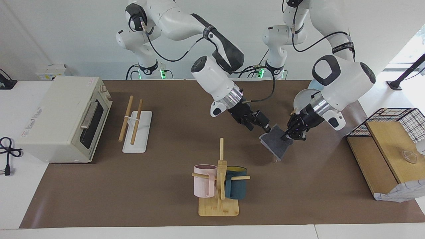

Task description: Fold towel and hang on rack

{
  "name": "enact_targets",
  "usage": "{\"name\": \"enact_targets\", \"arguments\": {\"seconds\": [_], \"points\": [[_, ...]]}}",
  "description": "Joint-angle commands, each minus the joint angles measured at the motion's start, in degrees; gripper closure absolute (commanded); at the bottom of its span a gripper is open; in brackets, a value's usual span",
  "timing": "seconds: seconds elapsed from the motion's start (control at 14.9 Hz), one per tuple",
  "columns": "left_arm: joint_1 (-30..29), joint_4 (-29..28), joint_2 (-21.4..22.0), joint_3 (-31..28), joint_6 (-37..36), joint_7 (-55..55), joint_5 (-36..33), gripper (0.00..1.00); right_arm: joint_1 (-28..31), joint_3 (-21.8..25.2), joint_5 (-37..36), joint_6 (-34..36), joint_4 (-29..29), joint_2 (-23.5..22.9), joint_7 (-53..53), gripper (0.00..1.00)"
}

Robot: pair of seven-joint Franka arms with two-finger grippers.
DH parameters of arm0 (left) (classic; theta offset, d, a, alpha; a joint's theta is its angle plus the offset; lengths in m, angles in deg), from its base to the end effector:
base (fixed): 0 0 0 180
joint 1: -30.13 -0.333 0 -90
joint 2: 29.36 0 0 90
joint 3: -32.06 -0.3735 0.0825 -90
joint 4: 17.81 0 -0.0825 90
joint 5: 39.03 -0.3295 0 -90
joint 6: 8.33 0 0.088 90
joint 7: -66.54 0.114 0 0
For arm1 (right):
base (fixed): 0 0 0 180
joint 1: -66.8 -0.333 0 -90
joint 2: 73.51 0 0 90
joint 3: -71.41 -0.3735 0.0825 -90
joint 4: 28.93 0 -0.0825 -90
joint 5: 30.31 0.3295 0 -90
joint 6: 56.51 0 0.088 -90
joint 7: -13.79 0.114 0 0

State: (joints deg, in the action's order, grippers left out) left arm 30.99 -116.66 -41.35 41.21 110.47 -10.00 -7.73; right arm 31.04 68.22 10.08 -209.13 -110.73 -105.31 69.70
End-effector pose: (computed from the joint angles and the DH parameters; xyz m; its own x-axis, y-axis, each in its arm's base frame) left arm 0.5883 -0.1248 0.5506 0.1944 0.8531 -0.4842 0.9757 -0.1174 0.1849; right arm 0.5926 0.4429 0.5118 0.7240 -0.6325 -0.2753 -0.6058 -0.3920 -0.6923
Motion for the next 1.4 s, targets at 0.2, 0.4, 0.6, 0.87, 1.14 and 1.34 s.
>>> {"name": "enact_targets", "arguments": {"seconds": [0.2,0.4,0.6,0.87,1.14,1.34], "points": [[-0.4,-1.6,3.2,0.1,2.3,-8.0,4.6,1.00,-0.1,-0.5,5.7,-5.7,0.5,-2.9,1.8,0.00],[0.4,-2.1,3.2,0.2,6.4,-11.0,5.1,1.00,-1.8,-0.5,6.5,-5.6,1.2,-3.2,1.9,0.00],[0.4,-2.3,3.3,0.2,7.5,-11.7,5.6,1.00,-1.5,-0.6,6.5,-4.6,2.5,-3.4,2.6,0.00],[0.4,-2.7,3.5,0.4,8.1,-11.8,6.0,1.00,-0.7,-0.5,6.5,-4.3,6.0,-4.9,7.4,0.00],[0.4,-2.8,3.5,0.4,8.2,-11.8,6.3,1.00,1.1,-2.1,8.7,-4.9,8.3,-6.1,8.8,0.00],[0.4,-2.8,3.5,0.5,8.4,-11.8,6.5,1.00,-0.3,-2.2,8.8,-5.1,8.3,-6.1,10.9,0.00]]}}
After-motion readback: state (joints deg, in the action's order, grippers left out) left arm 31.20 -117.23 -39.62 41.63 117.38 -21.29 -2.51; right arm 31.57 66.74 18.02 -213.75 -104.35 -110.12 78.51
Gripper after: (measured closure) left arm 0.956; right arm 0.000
